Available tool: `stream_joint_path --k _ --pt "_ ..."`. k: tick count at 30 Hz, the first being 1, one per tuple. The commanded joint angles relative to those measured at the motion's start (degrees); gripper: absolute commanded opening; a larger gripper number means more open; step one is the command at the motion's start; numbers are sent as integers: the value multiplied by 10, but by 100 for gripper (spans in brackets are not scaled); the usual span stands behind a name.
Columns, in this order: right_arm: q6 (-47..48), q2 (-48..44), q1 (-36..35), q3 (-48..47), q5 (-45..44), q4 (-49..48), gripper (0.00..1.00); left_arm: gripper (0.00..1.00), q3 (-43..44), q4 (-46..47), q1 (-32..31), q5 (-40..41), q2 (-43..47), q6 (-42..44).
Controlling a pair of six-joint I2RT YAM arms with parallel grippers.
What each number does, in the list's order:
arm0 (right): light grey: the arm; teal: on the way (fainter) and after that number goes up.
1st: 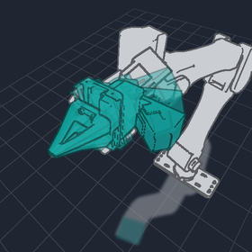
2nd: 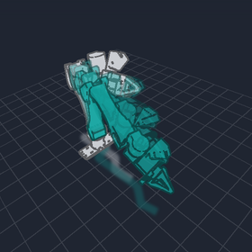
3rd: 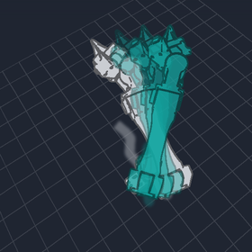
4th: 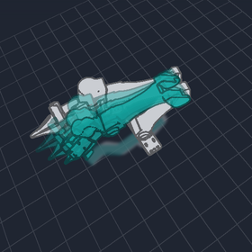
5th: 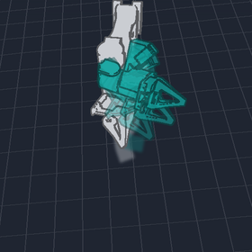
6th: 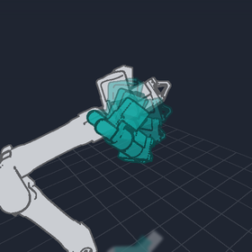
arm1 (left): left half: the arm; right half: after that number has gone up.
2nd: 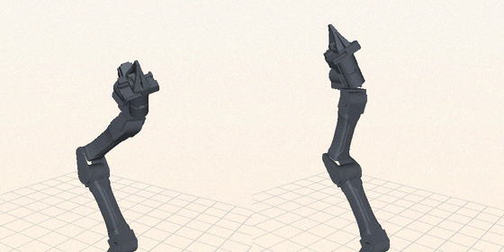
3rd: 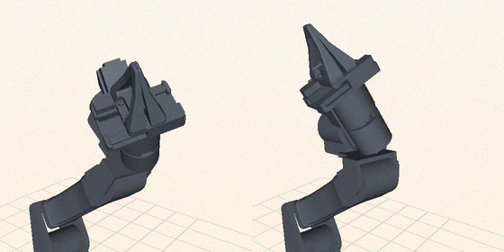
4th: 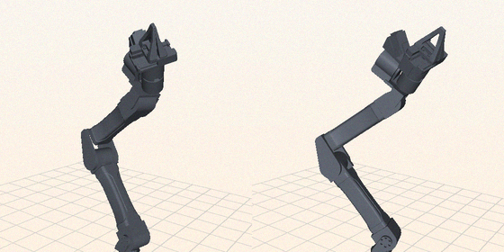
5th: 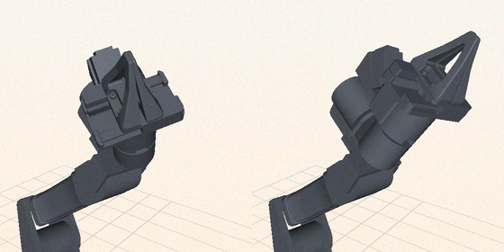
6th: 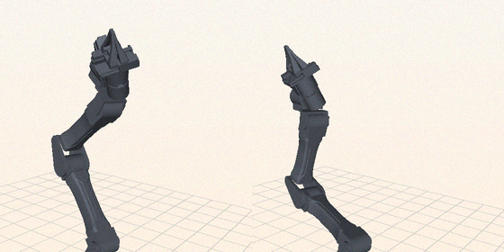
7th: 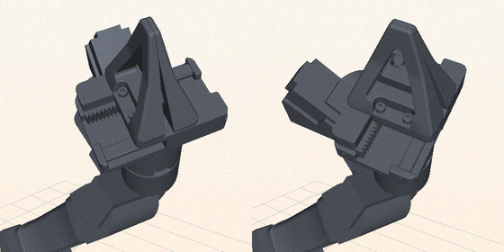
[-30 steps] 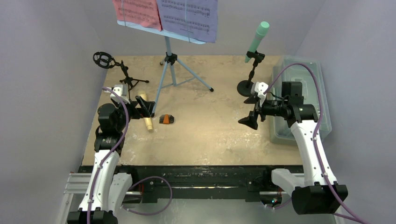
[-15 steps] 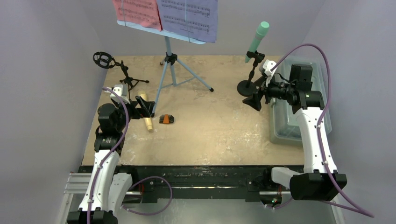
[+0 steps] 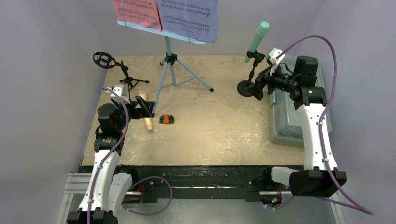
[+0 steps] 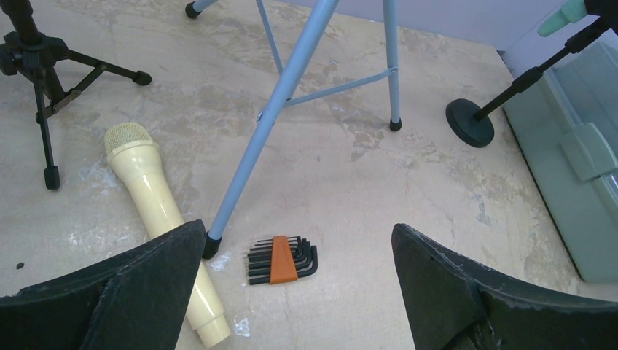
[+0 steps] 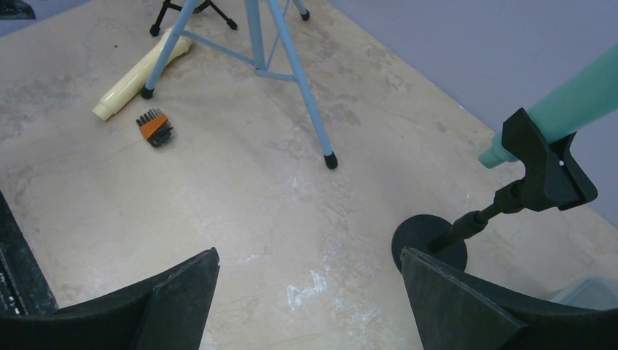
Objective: Pack up the instrument practice props
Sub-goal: Pick up the microphone stand with the microphone from the center of the board.
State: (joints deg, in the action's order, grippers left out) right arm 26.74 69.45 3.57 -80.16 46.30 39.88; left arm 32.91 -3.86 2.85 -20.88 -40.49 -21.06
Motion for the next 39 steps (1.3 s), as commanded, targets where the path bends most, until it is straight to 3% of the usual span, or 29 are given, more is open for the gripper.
stream_joint_path --k 1,28,34,39 --pt "-46 8 6 -31 -18 -42 99 100 9 19 -3 -13 3 -6" --pt "-94 63 10 -103 -41 -85 99 100 9 21 -2 -20 -2 -7" --pt "-115 77 10 -105 -115 -115 99 100 9 21 -2 -20 -1 -7" --pt "-77 126 10 -133 -161 -108 99 100 9 21 -2 -20 -1 -7"
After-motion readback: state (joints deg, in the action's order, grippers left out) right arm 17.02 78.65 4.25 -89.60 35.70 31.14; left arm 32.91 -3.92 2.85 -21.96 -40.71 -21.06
